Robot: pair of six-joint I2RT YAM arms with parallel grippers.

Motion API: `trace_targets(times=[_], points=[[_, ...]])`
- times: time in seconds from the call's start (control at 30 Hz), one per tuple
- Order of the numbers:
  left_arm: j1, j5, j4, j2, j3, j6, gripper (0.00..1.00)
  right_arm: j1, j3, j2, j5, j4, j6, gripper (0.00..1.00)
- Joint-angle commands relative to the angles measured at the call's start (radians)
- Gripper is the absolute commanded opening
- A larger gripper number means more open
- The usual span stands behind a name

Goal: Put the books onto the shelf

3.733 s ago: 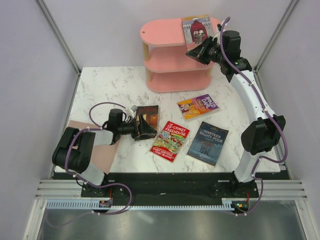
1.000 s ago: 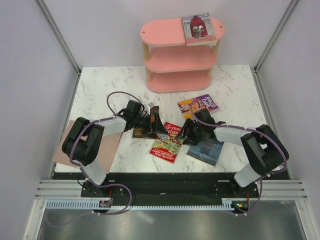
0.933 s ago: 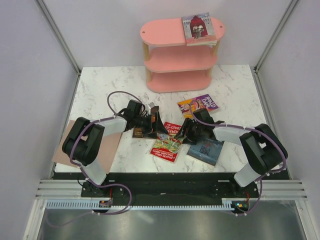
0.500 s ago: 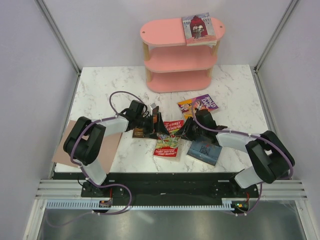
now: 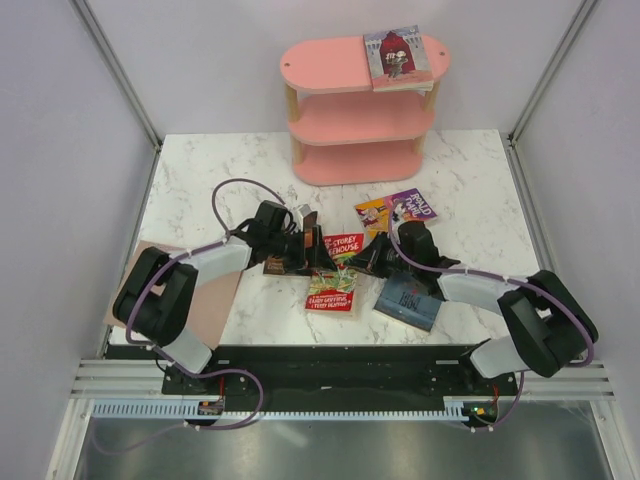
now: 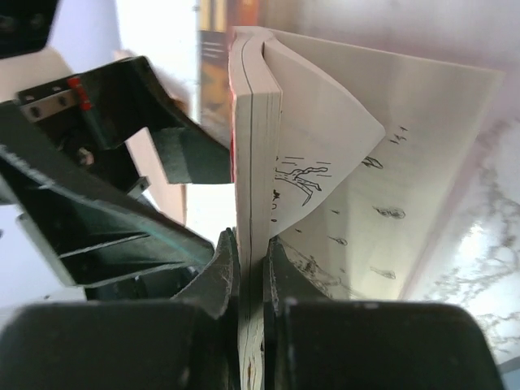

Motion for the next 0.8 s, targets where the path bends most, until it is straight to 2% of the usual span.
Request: trace_targets(times=[0.0,0.2,0.3,0.33,0.4,0.43,0.5,0.53,0.57,0.63,0.73,0.77], points=[[-0.007,-0.069,0.042,-0.103,-0.014,0.036,1.0,-0.026,0.071,-0.115,-0.114,0.119,-0.028,0.0],[-0.007,0.03,0.197,-0.171,-0.048,-0.03,0.99,-0.064,0.089,-0.174,-0.217,0.209,0.029,0.0],[-0.007,0.116,0.37,-0.2,-0.089,-0.096,0.86,-0.064,0.094,-0.161,-0.259,0.243,0.043,0.0],[-0.007,0.139,0.455,-0.201,-0.104,-0.138,0.63,-0.064,0.092,-0.146,-0.265,0.25,0.047,0.0],[-0.009,0.198,0.523,-0.198,-0.108,-0.179,0.34,-0.064,0.08,-0.12,-0.276,0.277,0.064,0.0],[-0.009,0.21,0.545,-0.198,-0.103,-0.206,0.02,-0.066,0.076,-0.112,-0.277,0.274,0.064,0.0],[-0.009,0.212,0.557,-0.201,-0.085,-0.22,0.02,-0.064,0.08,-0.101,-0.268,0.234,0.047,0.19],[-0.009,0.207,0.556,-0.203,-0.076,-0.226,0.02,-0.064,0.091,-0.106,-0.227,0.15,0.032,0.27],[-0.007,0.202,0.539,-0.206,-0.066,-0.226,0.02,-0.064,0.099,-0.114,-0.193,0.084,0.008,0.4],[-0.007,0.175,0.501,-0.204,-0.023,-0.22,0.02,-0.064,0.109,-0.163,-0.065,-0.089,-0.045,0.51],[-0.007,0.155,0.487,-0.182,0.029,-0.24,0.02,-0.064,0.056,-0.271,0.063,-0.139,-0.013,0.74],[-0.007,0.153,0.488,-0.172,0.041,-0.249,0.02,-0.064,0.036,-0.302,0.091,-0.138,0.007,0.79]])
